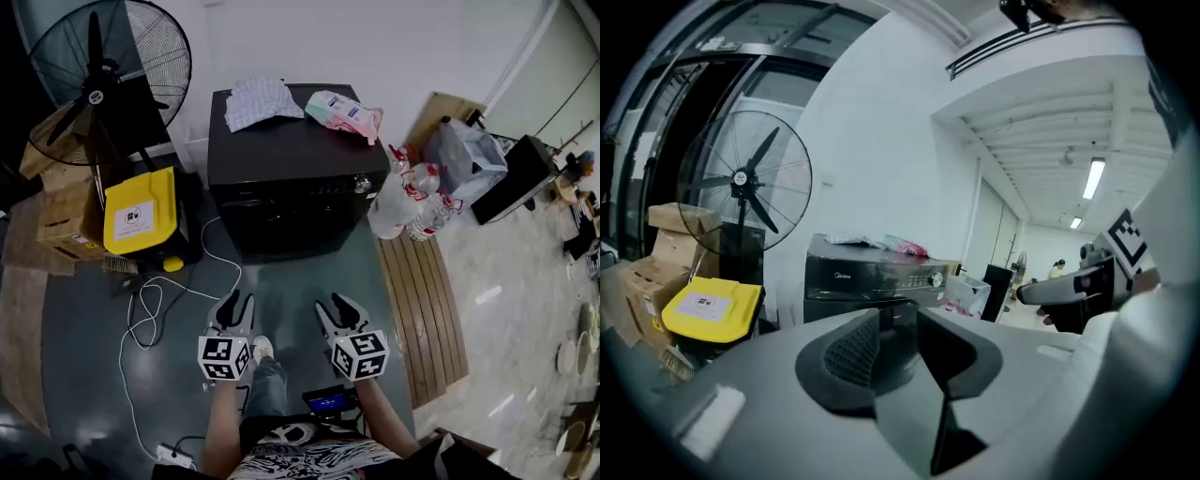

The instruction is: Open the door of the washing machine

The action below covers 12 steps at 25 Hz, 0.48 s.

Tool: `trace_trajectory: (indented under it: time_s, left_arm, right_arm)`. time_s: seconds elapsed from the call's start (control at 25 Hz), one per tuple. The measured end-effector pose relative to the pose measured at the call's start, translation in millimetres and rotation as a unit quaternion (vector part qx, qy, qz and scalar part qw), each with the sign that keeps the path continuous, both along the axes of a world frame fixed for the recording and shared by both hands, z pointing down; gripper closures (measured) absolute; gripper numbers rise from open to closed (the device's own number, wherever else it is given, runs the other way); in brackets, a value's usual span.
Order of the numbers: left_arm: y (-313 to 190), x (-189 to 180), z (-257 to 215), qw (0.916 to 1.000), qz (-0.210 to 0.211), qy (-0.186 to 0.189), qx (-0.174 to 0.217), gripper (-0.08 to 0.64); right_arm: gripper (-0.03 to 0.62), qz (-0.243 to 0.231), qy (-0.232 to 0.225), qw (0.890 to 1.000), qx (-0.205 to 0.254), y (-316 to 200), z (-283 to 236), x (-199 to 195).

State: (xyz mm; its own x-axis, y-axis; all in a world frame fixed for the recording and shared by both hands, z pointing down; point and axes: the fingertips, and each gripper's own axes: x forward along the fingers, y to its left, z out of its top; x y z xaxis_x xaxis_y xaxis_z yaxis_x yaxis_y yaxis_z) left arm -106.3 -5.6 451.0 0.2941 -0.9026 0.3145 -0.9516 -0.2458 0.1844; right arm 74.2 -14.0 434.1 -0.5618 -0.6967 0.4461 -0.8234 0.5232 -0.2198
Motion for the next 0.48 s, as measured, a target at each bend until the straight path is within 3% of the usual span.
trace_trajectory:
  time_s: [0.24, 0.48]
  left_arm:
    - [-94.3, -44.1, 67.1, 0.9964, 0.065, -0.012, -0.053, 0.436]
    - [-154.5, -65.0, 152.1, 0.9889, 0.115, -0.04, -0.084, 0.436]
  right_arm:
    - [0.417, 0.023, 0.03, 0.999, -0.036, -102.6, 41.7, -59.7]
    - [0.417, 0.03, 0.048, 0.997, -0.059, -155.5, 89.6, -92.6]
